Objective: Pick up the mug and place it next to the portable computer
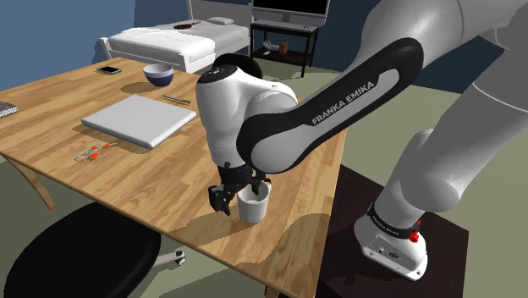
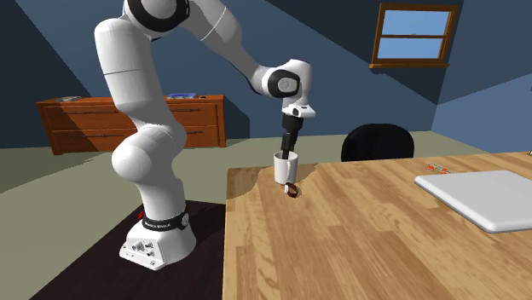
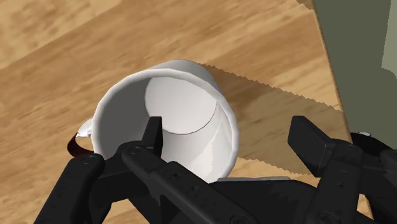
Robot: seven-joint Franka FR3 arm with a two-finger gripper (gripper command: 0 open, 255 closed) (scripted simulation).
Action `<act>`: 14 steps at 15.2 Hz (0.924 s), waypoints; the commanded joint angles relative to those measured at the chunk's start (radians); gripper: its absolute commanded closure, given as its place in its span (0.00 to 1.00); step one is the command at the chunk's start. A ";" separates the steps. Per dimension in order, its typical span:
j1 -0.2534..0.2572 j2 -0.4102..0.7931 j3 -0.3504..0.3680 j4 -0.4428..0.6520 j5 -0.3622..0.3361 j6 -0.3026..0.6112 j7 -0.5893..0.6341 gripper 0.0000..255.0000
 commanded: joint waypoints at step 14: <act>0.000 0.003 0.001 -0.003 -0.001 0.006 0.002 1.00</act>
